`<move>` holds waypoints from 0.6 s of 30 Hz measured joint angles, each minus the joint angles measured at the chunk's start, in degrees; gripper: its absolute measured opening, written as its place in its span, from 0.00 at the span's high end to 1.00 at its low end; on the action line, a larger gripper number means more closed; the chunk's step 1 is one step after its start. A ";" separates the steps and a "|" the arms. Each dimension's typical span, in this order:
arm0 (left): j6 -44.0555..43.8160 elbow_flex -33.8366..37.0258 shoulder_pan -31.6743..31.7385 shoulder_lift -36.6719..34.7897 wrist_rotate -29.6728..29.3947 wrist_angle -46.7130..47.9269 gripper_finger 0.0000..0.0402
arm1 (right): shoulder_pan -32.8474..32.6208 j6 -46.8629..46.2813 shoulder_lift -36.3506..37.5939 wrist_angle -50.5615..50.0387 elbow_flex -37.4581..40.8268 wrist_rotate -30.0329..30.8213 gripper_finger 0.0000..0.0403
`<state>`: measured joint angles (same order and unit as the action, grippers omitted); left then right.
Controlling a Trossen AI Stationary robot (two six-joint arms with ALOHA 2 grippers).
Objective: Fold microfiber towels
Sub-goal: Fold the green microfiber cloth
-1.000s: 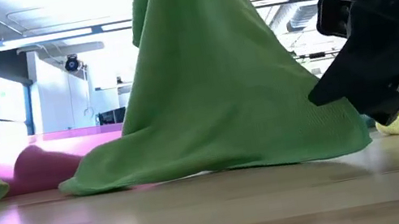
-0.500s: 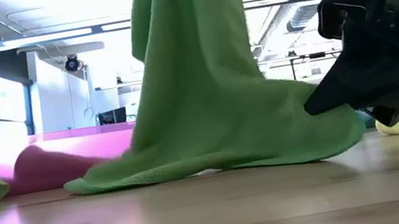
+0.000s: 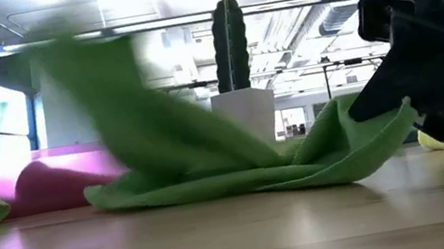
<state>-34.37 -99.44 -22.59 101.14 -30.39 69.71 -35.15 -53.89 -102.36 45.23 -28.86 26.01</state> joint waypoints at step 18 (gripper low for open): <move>-8.88 25.50 -6.18 0.00 1.63 -24.28 0.59 | -3.27 1.56 0.01 0.86 -0.02 -1.33 1.00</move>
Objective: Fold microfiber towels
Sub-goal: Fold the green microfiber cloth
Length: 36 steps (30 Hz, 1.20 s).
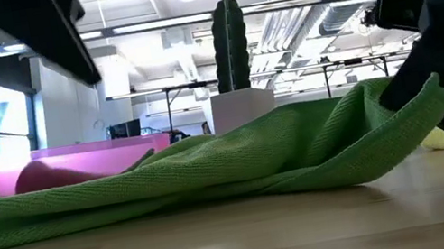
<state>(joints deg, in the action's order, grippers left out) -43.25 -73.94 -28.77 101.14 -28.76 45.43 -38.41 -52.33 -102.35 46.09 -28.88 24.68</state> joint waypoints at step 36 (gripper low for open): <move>20.97 18.08 9.99 0.11 28.38 -25.21 0.60 | 0.26 29.90 0.02 -11.59 -0.02 -5.09 1.00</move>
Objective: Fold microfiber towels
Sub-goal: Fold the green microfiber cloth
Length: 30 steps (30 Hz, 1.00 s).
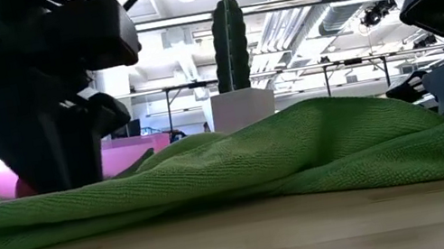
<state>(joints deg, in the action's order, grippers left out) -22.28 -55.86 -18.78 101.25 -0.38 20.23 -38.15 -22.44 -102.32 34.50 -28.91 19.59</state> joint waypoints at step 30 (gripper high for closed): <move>-11.62 -10.00 -3.07 -1.33 -11.22 19.36 1.00 | 0.02 6.41 0.61 -26.37 -15.77 10.54 1.00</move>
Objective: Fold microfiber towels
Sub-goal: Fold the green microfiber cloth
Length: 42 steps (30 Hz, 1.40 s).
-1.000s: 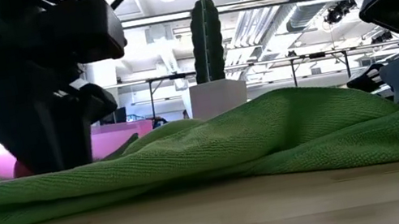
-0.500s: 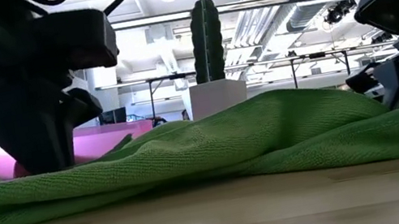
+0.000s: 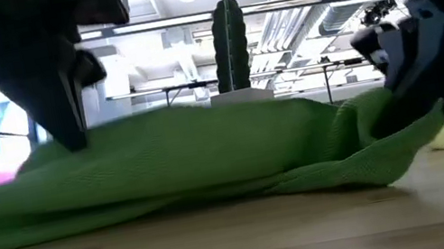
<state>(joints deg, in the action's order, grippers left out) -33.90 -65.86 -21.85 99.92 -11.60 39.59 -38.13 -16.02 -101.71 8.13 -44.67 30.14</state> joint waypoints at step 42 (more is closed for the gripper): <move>6.61 -51.50 -5.33 0.03 -17.06 46.62 1.00 | 0.81 1.08 1.11 -98.12 -65.83 6.05 1.00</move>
<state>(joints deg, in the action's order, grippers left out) -27.29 -117.36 -27.18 99.95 -28.66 86.21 -37.32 -14.95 -100.60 -89.99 -110.51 36.19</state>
